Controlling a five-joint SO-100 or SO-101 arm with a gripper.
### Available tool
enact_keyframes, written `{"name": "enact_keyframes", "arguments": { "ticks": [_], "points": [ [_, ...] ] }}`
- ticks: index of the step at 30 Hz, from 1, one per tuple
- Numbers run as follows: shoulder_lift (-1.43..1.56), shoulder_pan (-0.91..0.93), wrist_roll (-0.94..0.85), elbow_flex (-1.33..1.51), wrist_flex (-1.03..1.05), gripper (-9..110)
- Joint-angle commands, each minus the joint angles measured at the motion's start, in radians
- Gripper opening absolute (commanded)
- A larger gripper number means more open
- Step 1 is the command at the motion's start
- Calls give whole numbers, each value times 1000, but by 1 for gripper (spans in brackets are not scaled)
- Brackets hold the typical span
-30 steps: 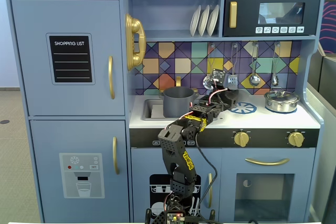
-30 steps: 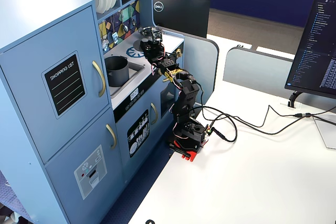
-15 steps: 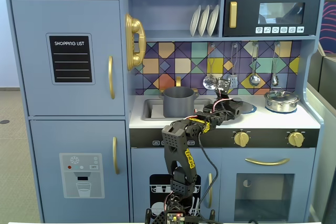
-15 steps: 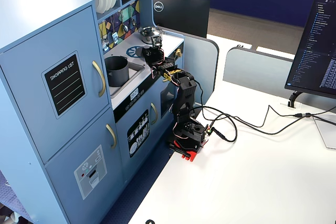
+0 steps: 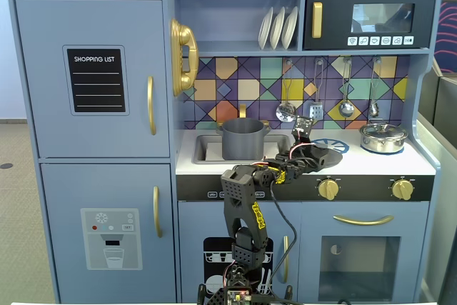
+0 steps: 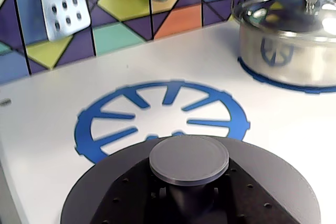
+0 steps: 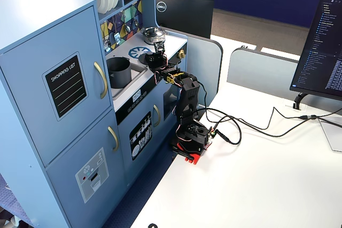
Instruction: Take off the lid from the gray recipient and place it on the counter
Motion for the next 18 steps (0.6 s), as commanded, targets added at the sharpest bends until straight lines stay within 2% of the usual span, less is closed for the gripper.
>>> {"name": "enact_keyframes", "arguments": {
  "ticks": [1,11,15,18],
  "points": [
    [3,3,-15,-9,-37,0],
    [-21,0,-17,-6,-75,1],
    [-12,11,-6,23,-114,18],
    [0,15,-25,41,-137,24]
  ]
}}
